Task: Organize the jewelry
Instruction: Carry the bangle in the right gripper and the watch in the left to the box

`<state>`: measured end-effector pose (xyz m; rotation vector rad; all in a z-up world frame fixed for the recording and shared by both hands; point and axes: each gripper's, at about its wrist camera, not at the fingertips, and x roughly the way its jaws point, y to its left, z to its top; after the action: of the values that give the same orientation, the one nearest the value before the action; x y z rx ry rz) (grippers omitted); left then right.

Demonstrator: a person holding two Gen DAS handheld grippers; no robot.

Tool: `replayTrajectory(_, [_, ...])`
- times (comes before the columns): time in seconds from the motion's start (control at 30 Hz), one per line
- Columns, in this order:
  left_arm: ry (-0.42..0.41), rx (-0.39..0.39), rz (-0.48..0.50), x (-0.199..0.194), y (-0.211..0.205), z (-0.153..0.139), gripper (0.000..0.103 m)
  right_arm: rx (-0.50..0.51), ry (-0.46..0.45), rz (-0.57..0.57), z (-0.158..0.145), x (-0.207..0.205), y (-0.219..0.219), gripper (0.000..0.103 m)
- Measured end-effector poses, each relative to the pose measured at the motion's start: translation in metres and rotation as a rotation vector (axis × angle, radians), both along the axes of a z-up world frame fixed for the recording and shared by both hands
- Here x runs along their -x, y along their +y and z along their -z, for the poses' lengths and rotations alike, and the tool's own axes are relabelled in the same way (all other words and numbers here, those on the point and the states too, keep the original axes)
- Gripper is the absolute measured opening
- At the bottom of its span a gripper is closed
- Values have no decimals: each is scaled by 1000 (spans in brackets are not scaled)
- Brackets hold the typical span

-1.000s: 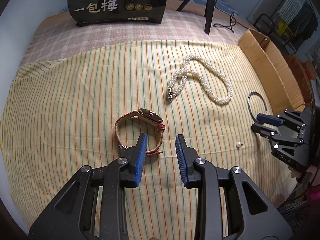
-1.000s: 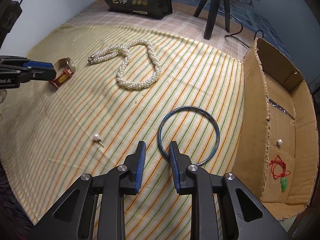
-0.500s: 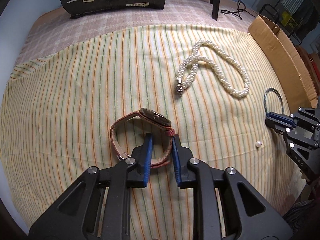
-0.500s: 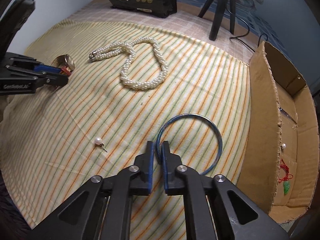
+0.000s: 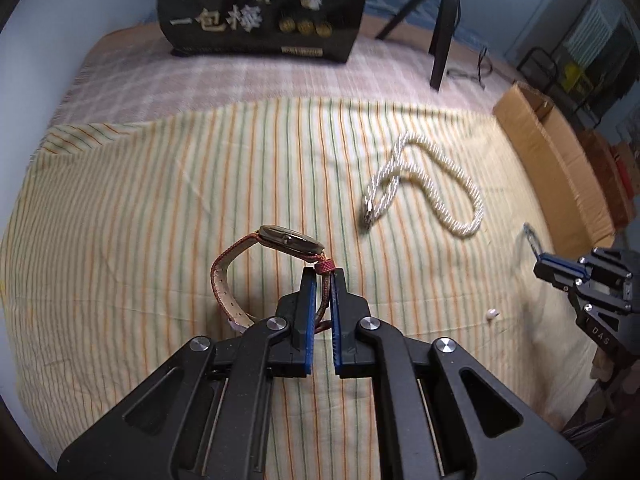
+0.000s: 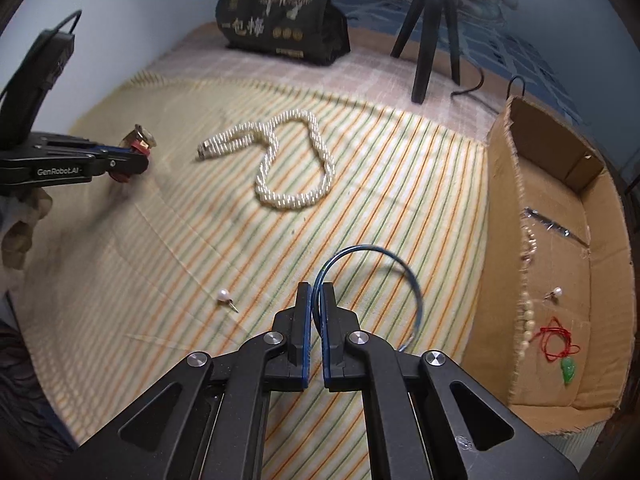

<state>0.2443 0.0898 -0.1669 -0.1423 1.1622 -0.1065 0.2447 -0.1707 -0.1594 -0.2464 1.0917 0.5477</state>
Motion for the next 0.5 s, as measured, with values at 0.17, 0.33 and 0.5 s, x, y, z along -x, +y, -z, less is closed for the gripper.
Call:
replayTrajectory(0.17, [-40, 25, -22, 3, 5, -15, 4, -37, -33, 9, -19, 3, -3, 3])
replayTrajectory(0.33, [-84, 45, -21, 7, 2, -30, 4, -41, -58, 18, -27, 2, -6, 2])
replayTrajectory(0.5, [-124, 63, -6, 13, -6, -47, 4, -67, -90, 40, -42, 2, -15, 2])
